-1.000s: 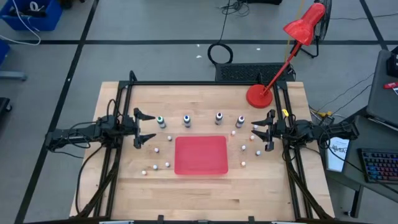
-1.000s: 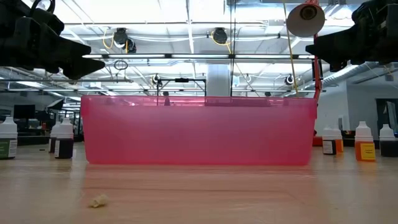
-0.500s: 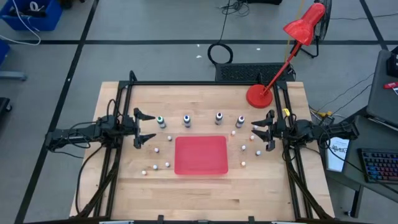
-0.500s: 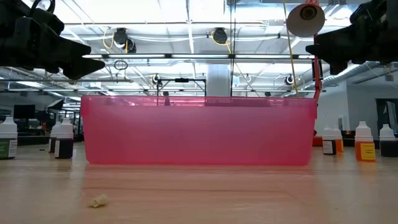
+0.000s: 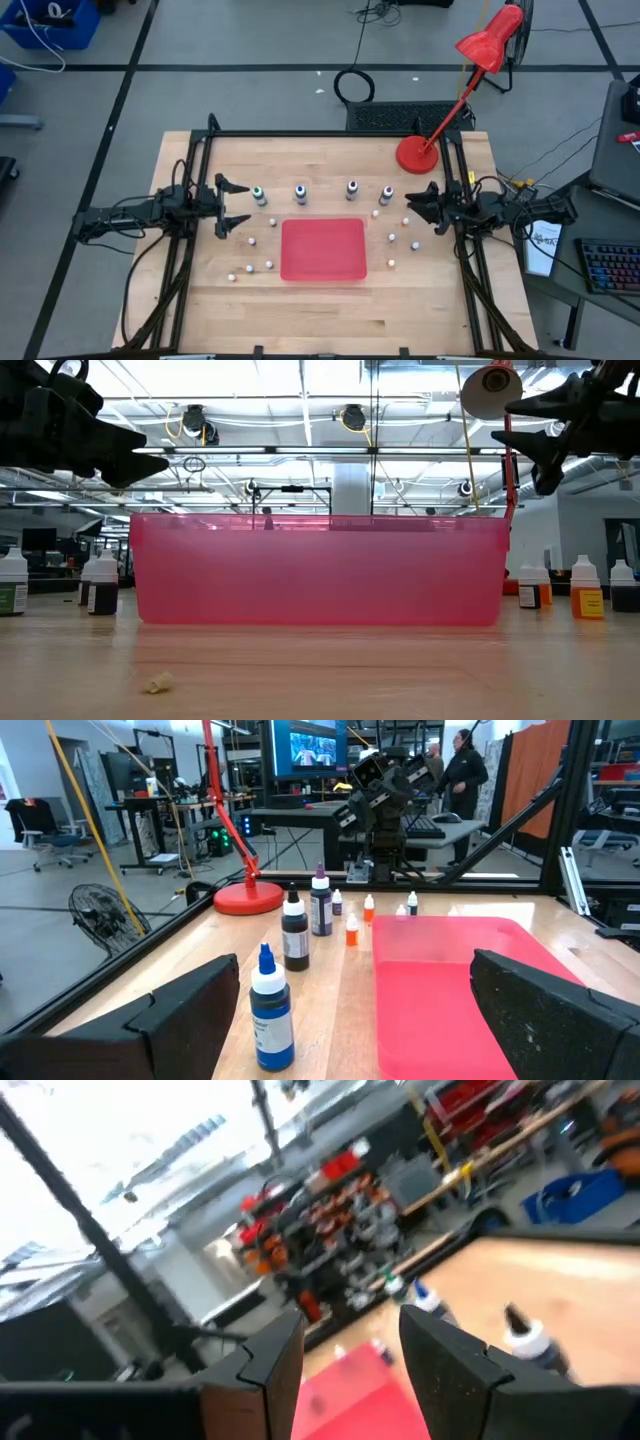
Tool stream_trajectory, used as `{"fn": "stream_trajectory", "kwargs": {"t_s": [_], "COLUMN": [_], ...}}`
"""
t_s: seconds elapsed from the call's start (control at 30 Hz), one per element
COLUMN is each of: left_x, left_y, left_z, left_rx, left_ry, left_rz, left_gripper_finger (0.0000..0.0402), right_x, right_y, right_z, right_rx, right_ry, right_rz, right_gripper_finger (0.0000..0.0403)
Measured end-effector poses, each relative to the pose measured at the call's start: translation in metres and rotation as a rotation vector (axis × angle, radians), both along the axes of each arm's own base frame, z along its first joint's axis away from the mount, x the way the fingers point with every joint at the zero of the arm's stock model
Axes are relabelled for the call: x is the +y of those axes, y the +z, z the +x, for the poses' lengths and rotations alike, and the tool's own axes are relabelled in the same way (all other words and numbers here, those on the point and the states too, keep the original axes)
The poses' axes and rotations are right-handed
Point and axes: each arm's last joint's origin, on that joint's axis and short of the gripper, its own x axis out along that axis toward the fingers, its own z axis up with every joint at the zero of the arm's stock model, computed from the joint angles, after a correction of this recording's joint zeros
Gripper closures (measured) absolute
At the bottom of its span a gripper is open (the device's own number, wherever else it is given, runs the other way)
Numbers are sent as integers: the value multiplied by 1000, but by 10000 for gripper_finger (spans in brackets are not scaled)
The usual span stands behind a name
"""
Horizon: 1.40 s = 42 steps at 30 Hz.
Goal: Pick & Place food coloring
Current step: Put the small purple food coloring bottle into the pink bin
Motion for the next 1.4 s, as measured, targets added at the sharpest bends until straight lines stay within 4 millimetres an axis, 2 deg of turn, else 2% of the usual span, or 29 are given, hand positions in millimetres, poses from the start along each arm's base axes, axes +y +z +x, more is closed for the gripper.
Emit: {"fn": "stream_trajectory", "kwargs": {"t_s": [0.13,0.17,0.23,0.3,0.4,0.5,0.63,0.77,0.97,1.2,1.4], "left_x": [0,0,0,0,0,0,0,0,0,0,0], "left_y": [0,0,0,0,0,0,1,1,1,1,1], "left_z": [0,0,0,0,0,0,0,0,0,0,0], "left_rx": [0,0,0,0,0,-1,-5,-11,-15,-15,-15], "left_ry": [0,0,0,0,0,-1,-1,-1,-1,-1,-1], "left_rz": [0,0,0,0,0,0,1,1,2,2,2], "left_gripper_finger": [9,9,9,9,9,9,9,9,9,9,9], "right_x": [0,0,-1,-2,-4,-4,-9,-16,-34,-54,-65], "right_y": [-2,-5,10,36,61,91,108,99,69,36,10], "right_z": [1,1,-1,-4,-2,11,37,68,98,98,86], "right_rx": [61,120,198,269,548,822,1258,1528,1655,1676,1715], "right_ry": [-40,-44,-41,-66,-138,-203,-260,-178,-108,-139,-166], "right_rz": [-124,-143,-139,-105,-59,-9,56,171,259,291,330], "right_gripper_finger": [248,248,248,248,248,248,248,248,248,240,201]}}
